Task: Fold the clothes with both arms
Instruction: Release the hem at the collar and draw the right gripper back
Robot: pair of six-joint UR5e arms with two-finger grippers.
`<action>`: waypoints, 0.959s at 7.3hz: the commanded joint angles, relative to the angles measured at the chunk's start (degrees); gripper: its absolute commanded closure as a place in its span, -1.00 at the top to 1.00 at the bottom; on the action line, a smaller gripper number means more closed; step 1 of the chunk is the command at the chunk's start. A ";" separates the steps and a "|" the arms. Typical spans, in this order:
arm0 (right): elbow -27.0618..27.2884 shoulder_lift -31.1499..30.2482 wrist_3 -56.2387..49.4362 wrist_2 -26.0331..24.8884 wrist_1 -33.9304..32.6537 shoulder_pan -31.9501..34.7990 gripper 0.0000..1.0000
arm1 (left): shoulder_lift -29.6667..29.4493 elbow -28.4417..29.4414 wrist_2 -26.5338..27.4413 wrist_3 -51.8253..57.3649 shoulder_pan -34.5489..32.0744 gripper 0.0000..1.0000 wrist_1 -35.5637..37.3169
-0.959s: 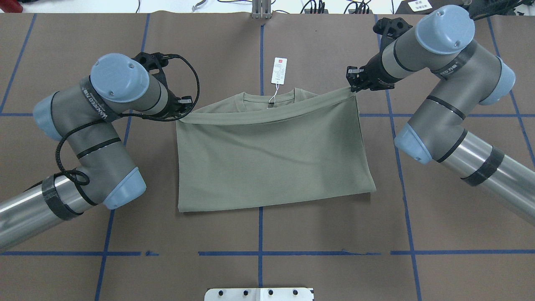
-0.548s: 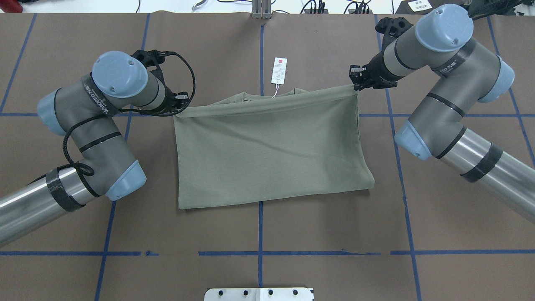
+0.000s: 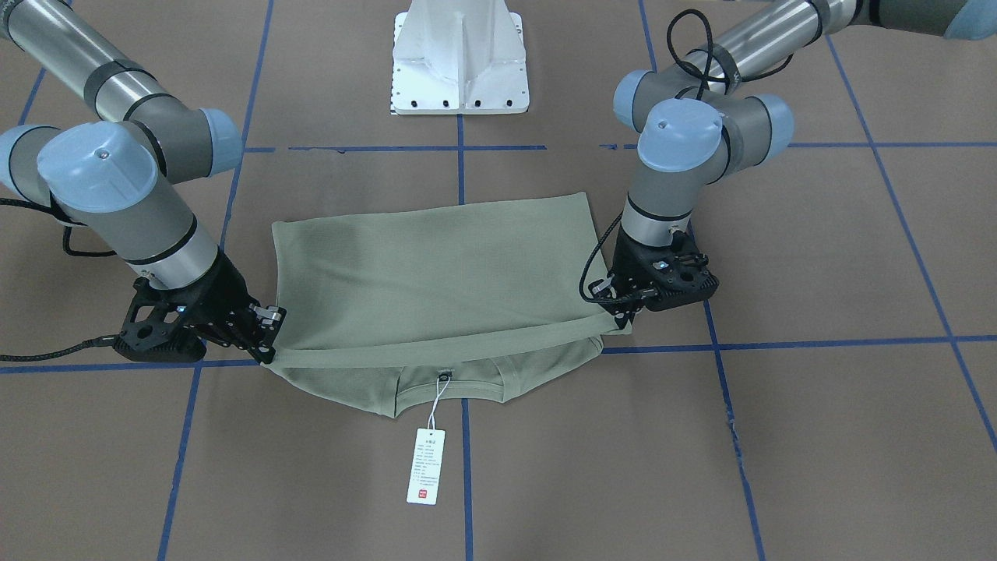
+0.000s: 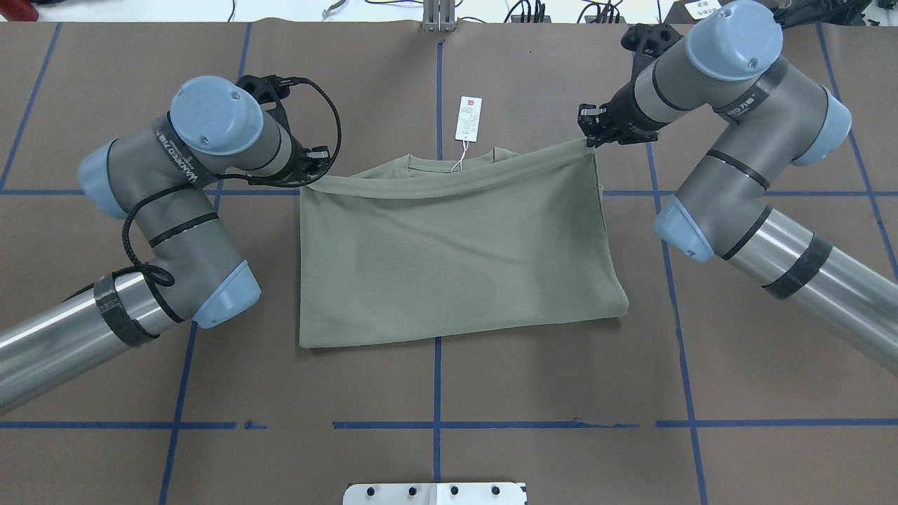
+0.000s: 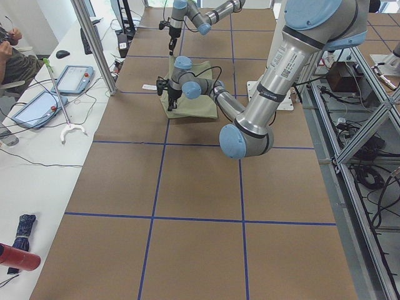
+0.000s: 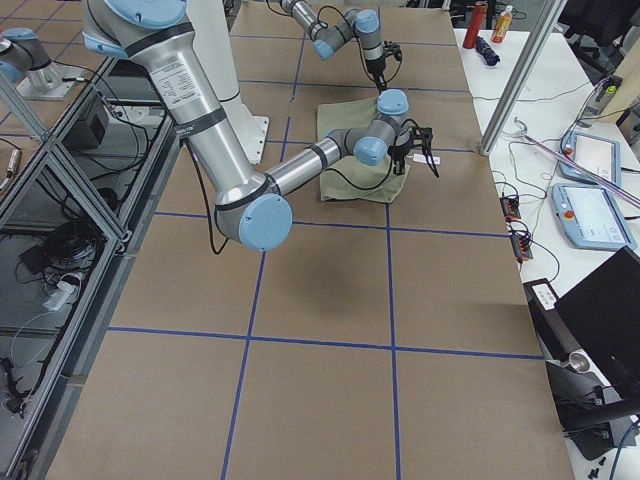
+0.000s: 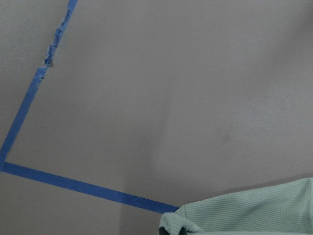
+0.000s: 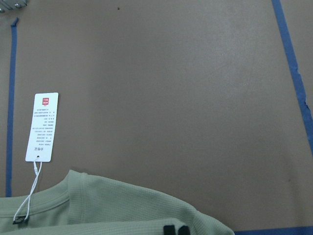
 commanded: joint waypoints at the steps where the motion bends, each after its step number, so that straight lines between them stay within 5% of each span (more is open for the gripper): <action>1: -1.99 0.00 0.07 -0.06 3.20 -0.19 0.96 | -0.39 1.18 0.09 0.38 0.09 0.98 -0.07; 4: 0.34 -4.29 -0.20 1.08 4.71 -0.72 1.00 | -1.36 -0.47 0.00 0.38 0.00 1.00 0.63; 7: 16.22 -19.81 1.29 2.93 3.92 -6.05 1.00 | -1.27 -3.20 -0.26 -0.06 -0.17 1.00 0.90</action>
